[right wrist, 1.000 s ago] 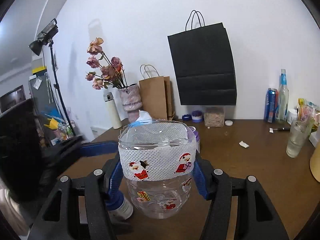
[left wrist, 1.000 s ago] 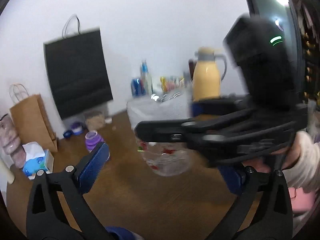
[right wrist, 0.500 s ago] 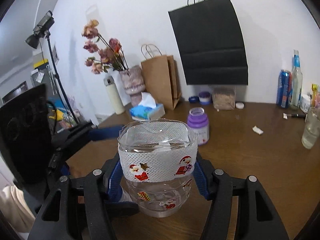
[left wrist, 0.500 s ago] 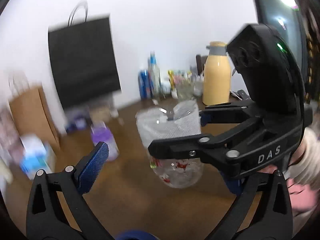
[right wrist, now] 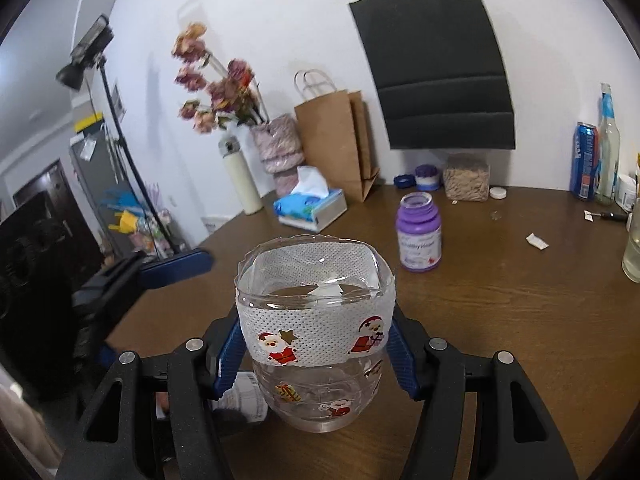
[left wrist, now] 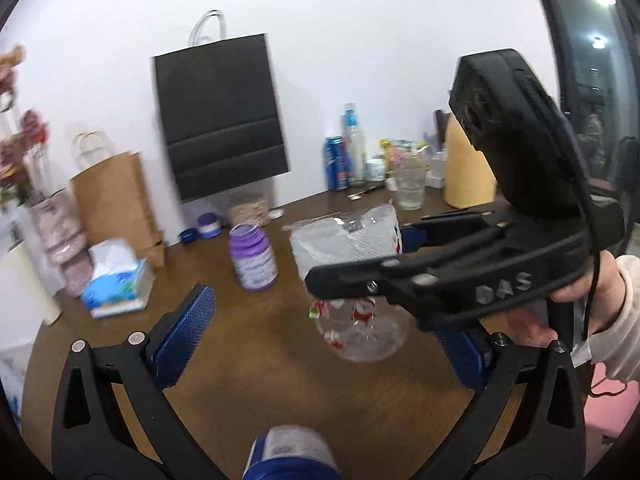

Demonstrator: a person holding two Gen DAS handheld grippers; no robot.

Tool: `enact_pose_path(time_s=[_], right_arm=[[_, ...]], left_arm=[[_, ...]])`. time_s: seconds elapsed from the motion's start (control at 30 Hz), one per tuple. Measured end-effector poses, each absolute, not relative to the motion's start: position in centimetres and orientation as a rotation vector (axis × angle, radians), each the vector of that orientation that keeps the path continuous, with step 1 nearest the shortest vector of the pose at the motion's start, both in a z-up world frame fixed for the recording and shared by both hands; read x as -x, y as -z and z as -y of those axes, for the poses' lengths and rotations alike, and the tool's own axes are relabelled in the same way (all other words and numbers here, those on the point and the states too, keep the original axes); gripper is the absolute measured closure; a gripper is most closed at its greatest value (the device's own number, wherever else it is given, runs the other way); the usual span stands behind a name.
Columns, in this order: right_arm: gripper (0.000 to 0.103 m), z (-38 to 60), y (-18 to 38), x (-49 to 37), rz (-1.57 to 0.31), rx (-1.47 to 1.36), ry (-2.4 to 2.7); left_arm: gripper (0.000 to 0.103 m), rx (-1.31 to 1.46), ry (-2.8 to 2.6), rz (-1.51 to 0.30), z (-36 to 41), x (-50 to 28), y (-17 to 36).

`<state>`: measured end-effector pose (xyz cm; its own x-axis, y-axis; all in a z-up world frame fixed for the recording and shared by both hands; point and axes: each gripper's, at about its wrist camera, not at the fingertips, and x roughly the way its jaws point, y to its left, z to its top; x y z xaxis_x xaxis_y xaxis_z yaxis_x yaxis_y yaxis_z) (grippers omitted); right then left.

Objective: Flip cup upright

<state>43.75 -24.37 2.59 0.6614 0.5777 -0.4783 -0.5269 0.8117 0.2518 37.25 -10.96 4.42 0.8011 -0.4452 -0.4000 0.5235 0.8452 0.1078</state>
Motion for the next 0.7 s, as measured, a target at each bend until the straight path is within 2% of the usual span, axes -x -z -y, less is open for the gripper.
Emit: enact_pose_path(time_s=[0.07,0.33,0.47,0.7], right_arm=[[0.037,23.7,-1.4,-44.1,-0.598,-0.063,-0.596],[0.037,22.1,3.4,-46.1,-0.642,0.017,-0.504],[0.036,22.9,4.7,-45.9,-0.641,0.024,-0.449],[0.034,24.1,5.0,-45.2,-0.664,0.011,-0.381]], left_arm=[[0.0,-0.202,0.44,-0.388,10.3,-36.9,-3.0],[0.0,0.007,0.319,-0.657,7.1,-40.9,1.7],[0.0,0.065,0.303,-0.655,5.9,-40.7,2.0],[0.0,0.009,0.242,-0.656,6.9,-40.1,2.2]])
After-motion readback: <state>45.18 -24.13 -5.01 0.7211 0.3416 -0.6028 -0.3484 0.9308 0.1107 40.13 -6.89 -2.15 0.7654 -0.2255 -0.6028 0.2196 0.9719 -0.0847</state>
